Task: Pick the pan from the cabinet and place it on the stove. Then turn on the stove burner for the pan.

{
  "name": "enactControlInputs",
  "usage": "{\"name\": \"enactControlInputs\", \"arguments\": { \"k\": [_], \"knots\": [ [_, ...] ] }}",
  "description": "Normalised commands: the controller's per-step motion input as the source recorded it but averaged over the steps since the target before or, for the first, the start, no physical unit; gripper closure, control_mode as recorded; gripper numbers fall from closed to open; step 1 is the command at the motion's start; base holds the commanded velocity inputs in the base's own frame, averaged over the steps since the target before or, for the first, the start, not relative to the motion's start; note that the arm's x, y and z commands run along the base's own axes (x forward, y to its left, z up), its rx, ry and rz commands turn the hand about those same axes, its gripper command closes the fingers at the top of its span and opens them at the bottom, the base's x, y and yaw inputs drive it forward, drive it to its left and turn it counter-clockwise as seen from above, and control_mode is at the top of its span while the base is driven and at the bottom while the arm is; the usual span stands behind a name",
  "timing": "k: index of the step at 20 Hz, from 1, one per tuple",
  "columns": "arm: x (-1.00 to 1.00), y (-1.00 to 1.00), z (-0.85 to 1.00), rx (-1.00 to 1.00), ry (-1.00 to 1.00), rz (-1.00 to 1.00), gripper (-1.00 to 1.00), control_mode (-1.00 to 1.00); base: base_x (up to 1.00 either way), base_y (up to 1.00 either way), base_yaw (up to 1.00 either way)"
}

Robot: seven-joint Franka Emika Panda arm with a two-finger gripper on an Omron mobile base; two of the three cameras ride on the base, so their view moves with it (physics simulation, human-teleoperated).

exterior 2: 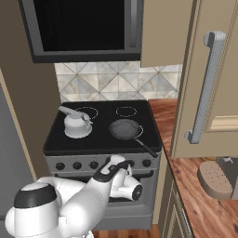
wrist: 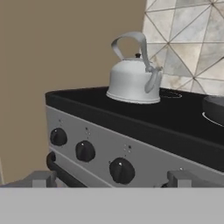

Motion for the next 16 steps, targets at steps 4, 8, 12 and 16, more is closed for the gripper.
{"name": "enactControlInputs", "arguments": {
  "k": [4,8,12,16],
  "knots": [
    [0.1,0.24,-0.18,0.02,-0.04,-0.05,-1.0,-1.0,0.0,0.0,0.0],
    [0.06,0.22,-0.16,0.02,-0.05,-0.08,-1.0,-1.0,0.0,0.0,0.0],
    [0.07,0.14,-0.1,0.01,-0.03,-0.14,-1.0,-1.0,0.0,0.0,0.0],
    [0.11,0.12,-0.03,0.0,0.0,-0.16,-1.0,-1.0,0.0,0.0,0.0]
  ]
}}
